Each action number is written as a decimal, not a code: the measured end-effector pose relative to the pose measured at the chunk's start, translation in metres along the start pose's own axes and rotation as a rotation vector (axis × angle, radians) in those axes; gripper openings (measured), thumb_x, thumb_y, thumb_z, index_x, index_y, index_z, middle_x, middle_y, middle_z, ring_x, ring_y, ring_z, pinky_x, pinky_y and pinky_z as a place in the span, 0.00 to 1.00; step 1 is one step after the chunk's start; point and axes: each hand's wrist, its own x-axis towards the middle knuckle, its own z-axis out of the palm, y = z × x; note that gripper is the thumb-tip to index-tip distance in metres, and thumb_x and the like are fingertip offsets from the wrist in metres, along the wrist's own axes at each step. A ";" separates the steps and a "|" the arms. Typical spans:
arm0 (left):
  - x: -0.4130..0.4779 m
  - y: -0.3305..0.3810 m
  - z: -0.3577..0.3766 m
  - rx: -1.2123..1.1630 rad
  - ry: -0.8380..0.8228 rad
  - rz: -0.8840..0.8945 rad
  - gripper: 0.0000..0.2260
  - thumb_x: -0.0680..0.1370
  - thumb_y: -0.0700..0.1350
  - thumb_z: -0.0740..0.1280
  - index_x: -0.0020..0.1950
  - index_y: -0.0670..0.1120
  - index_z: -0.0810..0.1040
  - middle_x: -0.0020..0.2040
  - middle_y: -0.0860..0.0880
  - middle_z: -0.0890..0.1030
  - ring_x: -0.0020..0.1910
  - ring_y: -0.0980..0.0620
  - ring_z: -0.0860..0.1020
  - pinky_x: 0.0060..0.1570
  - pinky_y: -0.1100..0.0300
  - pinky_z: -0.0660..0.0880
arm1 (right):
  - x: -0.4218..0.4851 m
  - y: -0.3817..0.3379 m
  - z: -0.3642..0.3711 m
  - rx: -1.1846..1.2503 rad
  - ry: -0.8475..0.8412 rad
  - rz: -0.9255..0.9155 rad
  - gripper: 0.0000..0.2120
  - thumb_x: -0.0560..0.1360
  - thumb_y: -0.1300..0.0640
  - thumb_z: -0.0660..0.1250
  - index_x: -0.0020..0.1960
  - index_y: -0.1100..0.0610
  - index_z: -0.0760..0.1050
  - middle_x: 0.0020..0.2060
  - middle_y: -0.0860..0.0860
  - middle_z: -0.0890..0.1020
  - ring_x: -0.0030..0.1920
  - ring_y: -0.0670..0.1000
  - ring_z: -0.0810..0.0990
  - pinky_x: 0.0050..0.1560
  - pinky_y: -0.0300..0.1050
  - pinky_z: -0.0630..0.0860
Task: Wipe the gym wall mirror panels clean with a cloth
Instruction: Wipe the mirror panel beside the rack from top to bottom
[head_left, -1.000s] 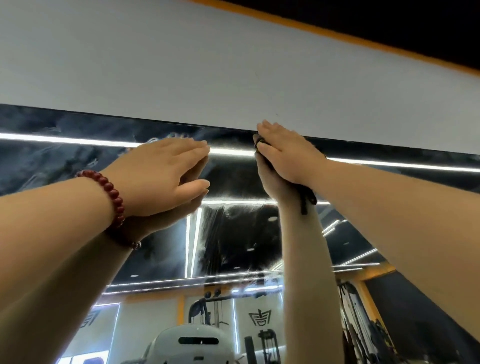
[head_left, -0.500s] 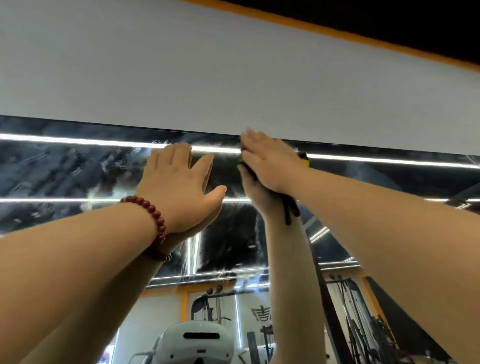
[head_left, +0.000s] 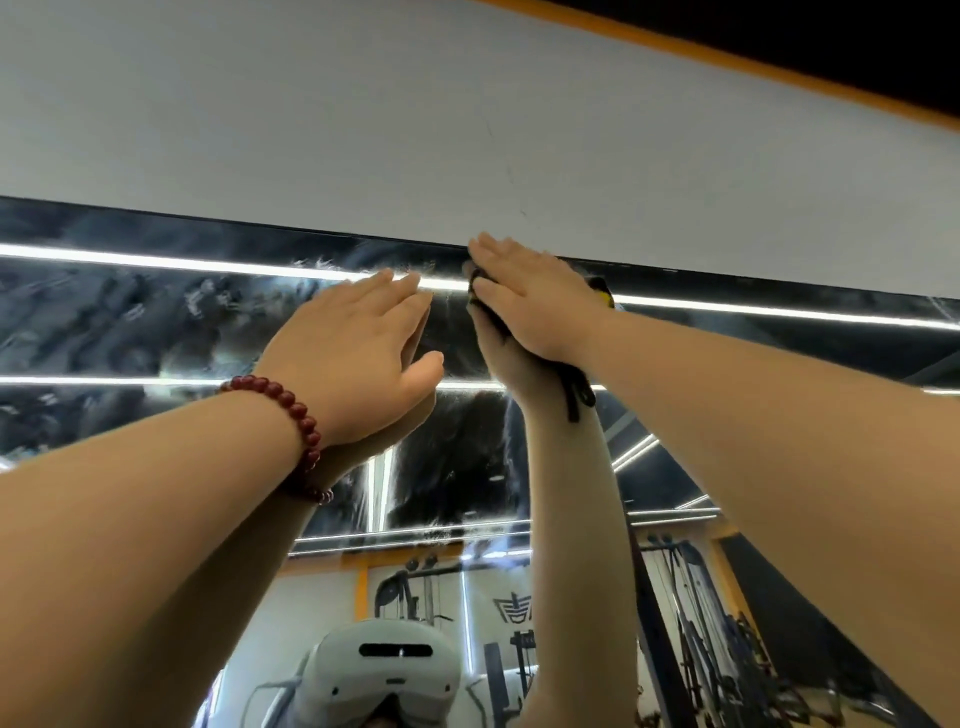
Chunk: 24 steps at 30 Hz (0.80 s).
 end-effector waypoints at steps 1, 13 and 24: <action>0.000 0.000 0.000 -0.003 0.001 0.001 0.33 0.79 0.64 0.43 0.81 0.50 0.51 0.81 0.52 0.51 0.79 0.53 0.49 0.76 0.54 0.47 | -0.010 -0.001 0.001 0.010 -0.021 -0.064 0.24 0.86 0.50 0.49 0.81 0.51 0.50 0.80 0.46 0.51 0.79 0.46 0.48 0.76 0.45 0.42; -0.008 0.001 -0.007 0.000 0.000 0.106 0.40 0.71 0.65 0.39 0.79 0.48 0.60 0.79 0.49 0.61 0.77 0.50 0.59 0.74 0.52 0.58 | -0.058 -0.015 0.008 -0.017 -0.035 -0.120 0.24 0.86 0.50 0.49 0.80 0.50 0.50 0.80 0.45 0.51 0.79 0.44 0.46 0.75 0.41 0.40; -0.044 0.008 0.004 0.046 -0.087 0.169 0.38 0.73 0.63 0.35 0.81 0.48 0.39 0.81 0.51 0.38 0.79 0.54 0.39 0.74 0.57 0.37 | -0.086 0.002 0.009 0.021 0.007 0.054 0.24 0.85 0.51 0.51 0.80 0.51 0.53 0.80 0.47 0.53 0.79 0.46 0.48 0.77 0.44 0.41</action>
